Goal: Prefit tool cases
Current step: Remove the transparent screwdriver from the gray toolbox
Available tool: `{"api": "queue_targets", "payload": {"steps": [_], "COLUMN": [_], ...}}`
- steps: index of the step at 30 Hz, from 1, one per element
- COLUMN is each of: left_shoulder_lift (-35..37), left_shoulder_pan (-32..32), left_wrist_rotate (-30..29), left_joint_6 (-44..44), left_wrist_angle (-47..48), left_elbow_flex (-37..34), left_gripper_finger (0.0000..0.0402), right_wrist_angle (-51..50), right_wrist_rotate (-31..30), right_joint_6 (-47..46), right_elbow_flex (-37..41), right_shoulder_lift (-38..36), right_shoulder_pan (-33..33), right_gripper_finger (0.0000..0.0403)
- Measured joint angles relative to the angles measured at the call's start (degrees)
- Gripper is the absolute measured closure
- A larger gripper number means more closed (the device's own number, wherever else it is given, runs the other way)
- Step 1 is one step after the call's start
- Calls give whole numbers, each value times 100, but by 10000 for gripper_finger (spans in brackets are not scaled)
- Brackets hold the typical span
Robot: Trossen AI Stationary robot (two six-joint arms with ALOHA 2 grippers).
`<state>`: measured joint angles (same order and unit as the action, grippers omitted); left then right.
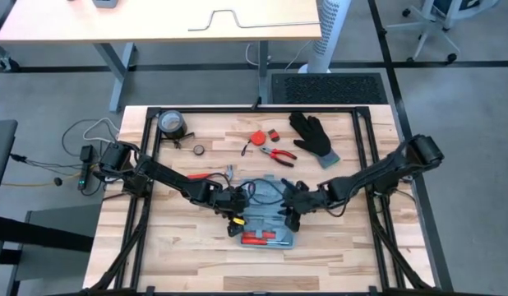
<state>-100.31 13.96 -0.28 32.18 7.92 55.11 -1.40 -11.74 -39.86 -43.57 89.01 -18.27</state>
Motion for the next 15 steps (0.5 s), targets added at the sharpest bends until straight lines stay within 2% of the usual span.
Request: {"api": "queue_targets", "payload": {"steps": [5,8,15], "left_shoulder_lift": [0,-2,-2], "left_shoulder_pan": [0,2,0], "left_wrist_rotate": [62,219,106], "left_joint_6": [-25,-229,-1029], "left_wrist_angle": [-147,-29,441], "left_elbow_flex": [-1,104,615], "left_gripper_finger": [184,184,189], "right_wrist_angle": [276,307,322], "right_wrist_rotate": [92,79,113], "right_joint_6": [-498,-704,-792], "right_elbow_flex": [-1,-23,-17], "right_shoulder_lift": [604,761,835], "right_shoulder_pan": [-199,-294,-359], "right_gripper_finger": [266,266,266]}}
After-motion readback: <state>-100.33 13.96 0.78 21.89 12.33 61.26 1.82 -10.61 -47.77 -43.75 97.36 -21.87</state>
